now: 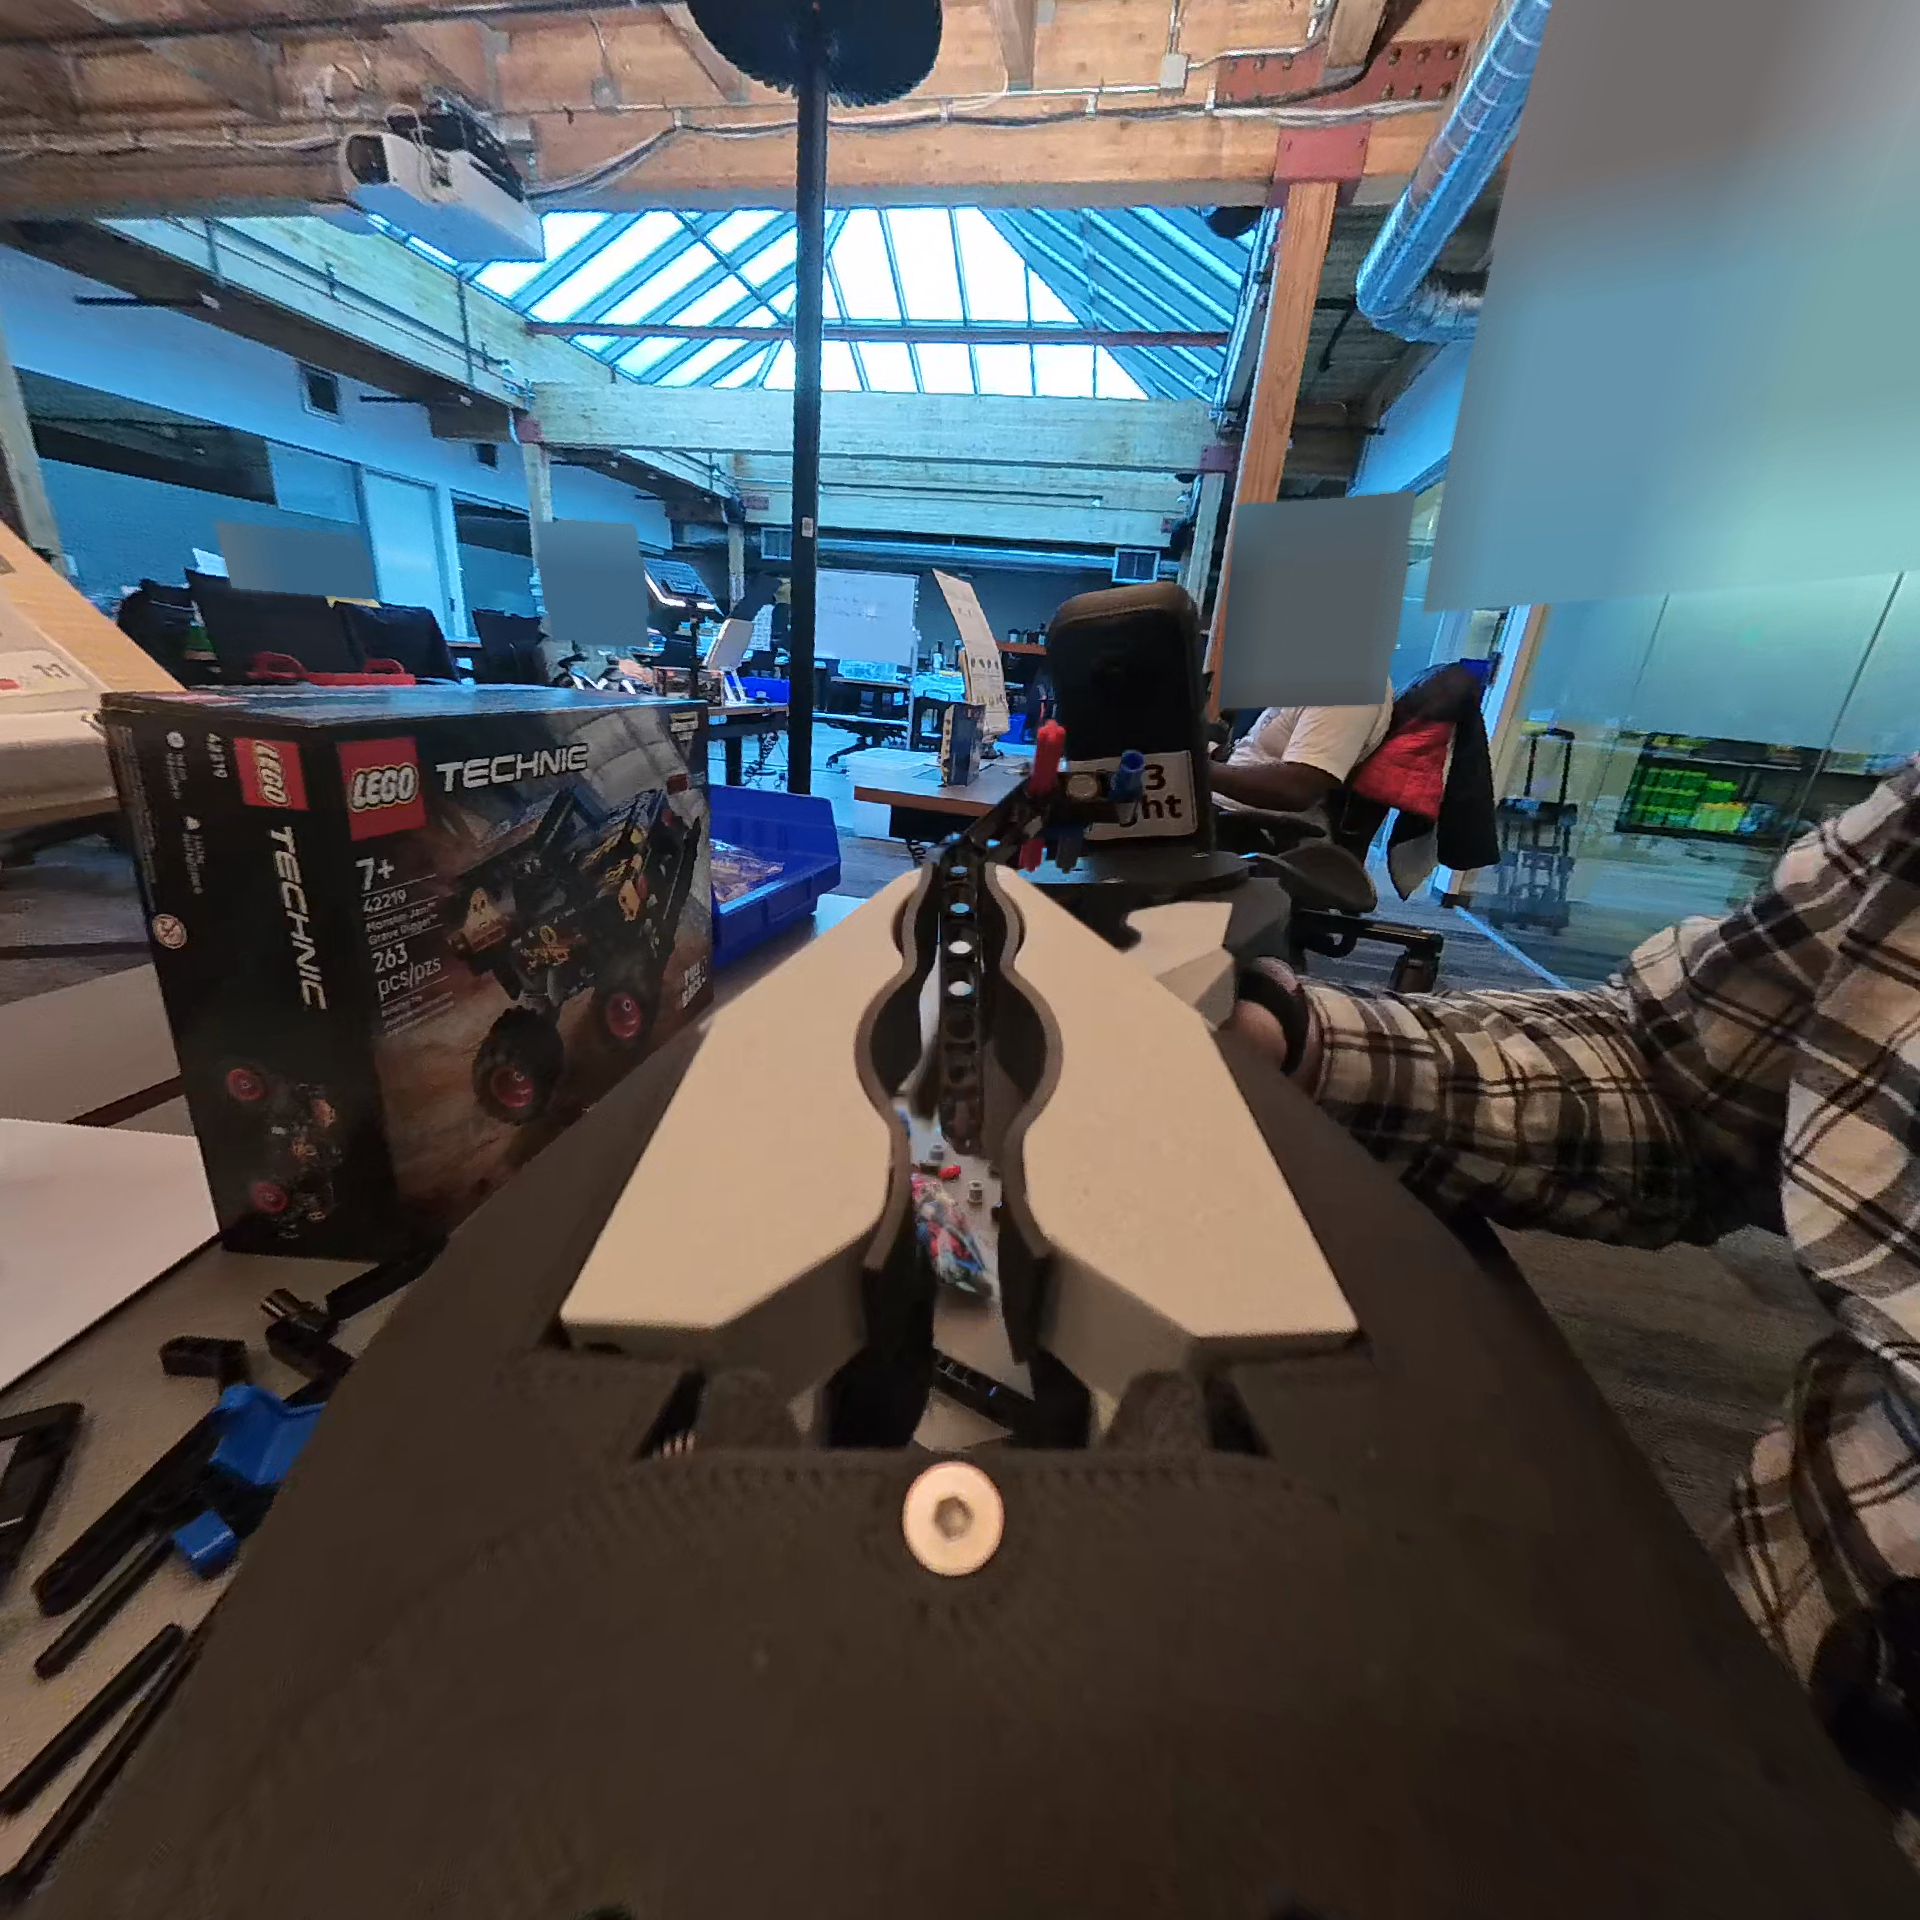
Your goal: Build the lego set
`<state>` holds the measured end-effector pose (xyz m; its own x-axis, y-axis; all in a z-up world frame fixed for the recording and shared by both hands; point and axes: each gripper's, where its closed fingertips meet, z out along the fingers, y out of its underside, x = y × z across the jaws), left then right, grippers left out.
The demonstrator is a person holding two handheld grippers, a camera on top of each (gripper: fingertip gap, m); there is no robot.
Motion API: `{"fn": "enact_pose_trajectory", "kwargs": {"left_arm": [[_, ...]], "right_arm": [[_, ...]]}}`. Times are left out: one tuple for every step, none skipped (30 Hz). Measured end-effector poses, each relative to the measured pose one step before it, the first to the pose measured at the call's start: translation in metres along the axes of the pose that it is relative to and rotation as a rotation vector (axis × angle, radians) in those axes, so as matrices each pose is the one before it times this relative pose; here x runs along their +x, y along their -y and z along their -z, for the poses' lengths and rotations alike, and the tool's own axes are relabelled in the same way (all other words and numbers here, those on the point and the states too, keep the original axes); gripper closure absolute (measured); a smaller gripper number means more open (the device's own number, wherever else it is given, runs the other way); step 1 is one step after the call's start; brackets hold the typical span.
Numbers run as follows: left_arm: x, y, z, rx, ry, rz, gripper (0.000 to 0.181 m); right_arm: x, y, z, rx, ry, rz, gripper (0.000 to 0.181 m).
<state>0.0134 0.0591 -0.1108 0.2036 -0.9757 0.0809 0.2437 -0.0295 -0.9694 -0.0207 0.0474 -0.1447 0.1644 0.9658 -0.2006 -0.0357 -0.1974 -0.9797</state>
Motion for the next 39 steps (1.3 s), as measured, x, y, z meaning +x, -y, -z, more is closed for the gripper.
{"fn": "enact_pose_trajectory", "kwargs": {"left_arm": [[0.00166,-0.00121,-0.0009,-0.0037,-0.0087,0.0044,0.175],[0.00145,-0.00183,-0.00095,-0.0054,-0.0071,0.0015,0.175],[0.00152,-0.00143,-0.00099,-0.0023,-0.0072,0.0044,0.175],[0.00132,-0.00134,-0.00101,-0.002,-0.0083,0.0069,0.176],[0.00018,-0.00172,-0.00098,-0.0039,-0.0016,0.0055,0.176],[-0.00044,-0.00127,-0.00032,-0.0043,-0.0009,0.0054,0.176],[-0.00085,0.00021,0.0005,0.0036,-0.0012,0.0066,0.176],[-0.00074,0.00115,0.00086,0.0071,-0.0041,0.014,0.176],[-0.00051,0.00003,0.00009,-0.0003,-0.0041,0.0138,0.176],[-0.00046,-0.00058,0.00015,-0.0007,0.0012,-0.0018,0.176],[-0.00018,0.00005,0.0002,0.0009,-0.0012,0.0016,0.176],[-0.00014,0.00065,0.00045,0.0036,-0.0041,0.009,0.176],[-0.00028,-0.00075,0.00016,-0.0042,-0.0005,0.0022,0.176],[-0.00031,-0.00074,0.00004,-0.005,0.0051,-0.0123,0.177],[0.0001,0.00043,0.00031,-0.0007,0.0029,-0.0088,0.176],[0.00036,0.00147,0.00072,0.0053,-0.0038,0.0052,0.176],[-0.00087,0.00102,0.00106,0.0036,0.0021,0.0032,0.177],[-0.00168,0.00195,0.00156,0.0092,0.0083,-0.0039,0.177],[-0.00145,0.00201,0.00176,0.0088,0.0028,0.0065,0.176],[-0.00092,0.00149,0.00158,0.0073,-0.005,0.0216,0.176],[-0.00099,0.00024,0.00108,0.0041,-0.0056,0.0227,0.175],[-0.00051,-0.00039,0.00041,0.0014,-0.0066,0.02,0.176],[0.00036,-0.00061,-0.00022,0.0009,-0.0096,0.018,0.176],[0.00134,-0.00194,-0.00093,-0.0067,-0.016,0.0215,0.177],[0.00075,-0.00219,-0.0011,-0.0042,-0.0113,0.0219,0.176],[-0.0004,0.00052,0.0002,0.0111,-0.005,0.0178,0.176],[-0.00024,-0.00027,0.00034,-0.0029,-0.0061,0.0167,0.176],[-0.00069,-0.00093,0.0003,-0.0055,0.0008,0.0011,0.176],[-0.00045,-0.0011,-0.00014,-0.0051,-0.0029,0.012,0.176],[0.00008,-0.00112,-0.00022,-0.0066,-0.0108,0.0236,0.176],[-0.00075,-0.00105,-0.00009,-0.0062,-0.0032,0.0141,0.176],[-0.00154,-0.0009,0.00035,-0.0073,0.0042,0.0066,0.175],[-0.00018,0.001,0.00065,0.0061,-0.0036,0.0064,0.176],[-0.00023,0.00038,0.00027,0.0035,-0.005,0.0154,0.176],[-0.00007,0.0006,0.00009,0.0085,-0.0045,0.0108,0.176],[0.00076,0.00191,0.00037,0.0152,-0.0069,0.0063,0.176],[0.00162,0.00267,0.00059,0.0145,-0.0104,0.003,0.177],[0.00054,0.00289,0.00072,0.0134,0.0005,-0.008,0.177],[-0.00019,0.00323,0.00079,0.0146,0.0068,-0.0151,0.177]], "right_arm": [[-0.00148,0.00117,-0.00118,0.01,0.0059,0.0001,0.166],[0.00119,-0.00005,-0.00066,0.0031,-0.012,0.0133,0.174],[0.00025,0.00026,-0.00003,0.0045,-0.0039,0.0089,0.176],[-0.00162,0.00105,0.00022,0.0098,0.0123,-0.0106,0.178],[-0.00184,0.00112,0.00039,0.0095,0.015,-0.0144,0.181],[0.00015,0.00013,0.00053,-0.002,-0.0003,0.0032,0.181],[0.00149,0.00072,0.00121,-0.0021,-0.012,0.0168,0.181],[0.00113,0.00162,0.0013,0.0041,-0.009,0.0087,0.181],[0.00132,0.00042,0.00072,-0.0023,-0.0099,0.0067,0.181],[0.00191,-0.00194,-0.00019,-0.0137,-0.0154,0.0142,0.181],[0.00074,-0.0017,-0.00024,-0.0094,-0.0059,0.005,0.181],[-0.0003,0.00061,0.00032,0.0049,0.0036,-0.0082,0.181],[0.00026,0.00077,0.00062,0.0043,0.0015,-0.0074,0.181],[0.00084,-0.00046,0.00058,-0.0041,-0.0041,0.0032,0.181],[0.00173,0.00051,0.00117,0.0017,-0.0108,0.0073,0.181],[0.00307,0.00188,0.00214,0.0073,-0.0193,0.0046,0.173],[0.00389,0.00116,0.00224,-0.0001,-0.024,0.0069,0.162],[0.0049,-0.00069,0.00228,-0.0097,-0.0312,0.018,0.155],[0.00517,0.00103,0.00289,0.0027,-0.037,0.0274,0.151],[0.00336,0.0052,0.00384,0.0282,-0.0285,0.0229,0.151],[0.00046,0.00714,0.00333,0.0364,-0.0095,0.017,0.151],[-0.00147,0.00613,0.00221,0.0294,-0.0002,0.026,0.155],[-0.00207,0.00451,0.00123,0.0212,-0.0023,0.0389,0.162],[-0.00175,0.00262,0.00002,0.0108,-0.0091,0.0427,0.168],[-0.00192,0.0008,-0.00071,0.0003,-0.0089,0.0382,0.173],[-0.00105,-0.00028,-0.00084,-0.0024,-0.0094,0.0266,0.177],[-0.00019,-0.00085,-0.00054,-0.0042,-0.0034,0.0088,0.176],[0.00015,-0.00161,-0.00031,-0.0098,0.0037,-0.0056,0.175],[0.00025,-0.00073,0.00029,-0.0042,0.0047,-0.0054,0.176],[-0.00008,-0.00032,0.00043,-0.0036,0.0034,0.001,0.176],[0.00019,-0.00081,0.00011,-0.0077,0.0003,0.0039,0.177],[0.00054,-0.00117,0.00002,-0.0103,0.0006,0.0002,0.178],[0.00083,-0.00016,0.00014,-0.001,-0.0007,-0.0056,0.181],[0.00144,0.001,-0.00026,0.007,-0.0076,-0.0086,0.181],[0.00006,-0.00059,-0.0011,-0.0049,0.0001,-0.0104,0.181],[-0.00067,-0.00311,-0.00186,-0.0179,0.0048,-0.0106,0.174],[-0.00066,-0.00394,-0.00186,-0.0207,0.0056,-0.0089,0.165],[-0.0011,-0.00408,-0.00167,-0.0208,0.0083,-0.011,0.159],[-0.00109,-0.00312,-0.00162,-0.0157,0.0115,-0.0201,0.152]]}}
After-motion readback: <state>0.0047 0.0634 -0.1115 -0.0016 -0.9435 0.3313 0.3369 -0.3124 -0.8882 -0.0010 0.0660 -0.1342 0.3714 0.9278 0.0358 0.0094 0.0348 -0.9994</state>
